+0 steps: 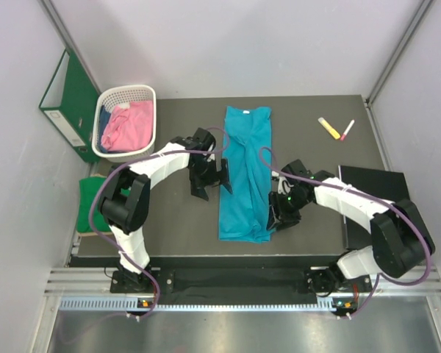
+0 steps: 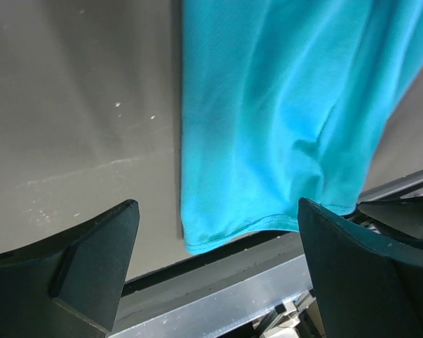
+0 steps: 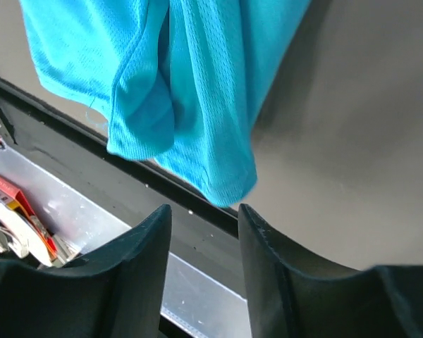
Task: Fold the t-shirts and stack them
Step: Rotate the tshirt 90 degrees, then grab the bottom of the folded rectangular tshirt with both arms
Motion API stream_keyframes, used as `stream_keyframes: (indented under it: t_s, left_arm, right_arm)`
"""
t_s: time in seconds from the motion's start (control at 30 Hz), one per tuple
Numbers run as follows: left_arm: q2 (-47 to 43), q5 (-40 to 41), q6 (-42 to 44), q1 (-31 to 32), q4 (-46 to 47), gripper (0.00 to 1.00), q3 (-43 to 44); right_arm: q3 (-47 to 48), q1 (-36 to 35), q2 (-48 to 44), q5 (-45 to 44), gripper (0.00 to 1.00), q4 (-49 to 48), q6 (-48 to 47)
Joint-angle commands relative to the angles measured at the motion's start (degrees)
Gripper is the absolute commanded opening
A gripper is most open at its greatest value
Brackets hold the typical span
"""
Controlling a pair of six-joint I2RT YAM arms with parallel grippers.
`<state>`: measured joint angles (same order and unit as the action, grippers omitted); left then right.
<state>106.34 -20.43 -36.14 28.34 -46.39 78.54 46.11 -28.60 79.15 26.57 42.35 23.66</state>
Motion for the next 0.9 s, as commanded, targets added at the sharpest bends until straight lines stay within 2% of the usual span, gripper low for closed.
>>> stream_keyframes:
  t_s: [0.0,0.1,0.13,0.17,0.27,0.3,0.43,0.6,0.87]
  left_arm:
    - [-4.39,1.18,-0.95,0.14,0.25,0.98,-1.99]
    - [-5.44,1.53,-1.04,0.05,0.25,0.98,-2.69]
    - [-5.71,1.53,-1.04,0.14,0.16,0.98,-2.87]
    - [-6.32,1.70,-1.04,0.05,0.16,0.98,-3.13]
    - [-7.03,2.06,-1.04,0.05,-0.10,0.98,-3.40]
    - [-7.20,2.32,-1.04,0.05,-0.19,0.98,-3.40]
    - [-7.12,2.58,-0.86,-0.04,-0.45,0.98,-3.48]
    - [-6.77,2.94,-0.69,0.05,-0.54,0.98,-3.40]
    - [-5.45,3.64,-0.42,-0.04,-1.33,0.98,-1.64]
  right_arm:
    - [-0.14,-3.21,3.63,-2.65,0.38,-4.38,2.18]
    - [0.74,-4.27,6.36,-6.17,0.36,-4.12,2.44]
    - [1.43,-4.45,7.06,-7.05,0.32,-4.03,2.44]
    - [1.79,-4.62,7.24,-7.75,0.17,-3.94,2.44]
    - [3.98,-4.97,6.63,-11.44,0.02,-1.22,2.27]
    - [4.51,-5.06,5.58,-12.23,0.00,0.18,2.35]
    - [8.11,-5.15,2.24,-15.05,0.00,3.96,2.00]
    - [12.16,-5.68,0.04,-13.39,0.00,6.25,0.86]
    - [15.94,-11.37,5.12,-2.58,0.00,4.23,-1.60]
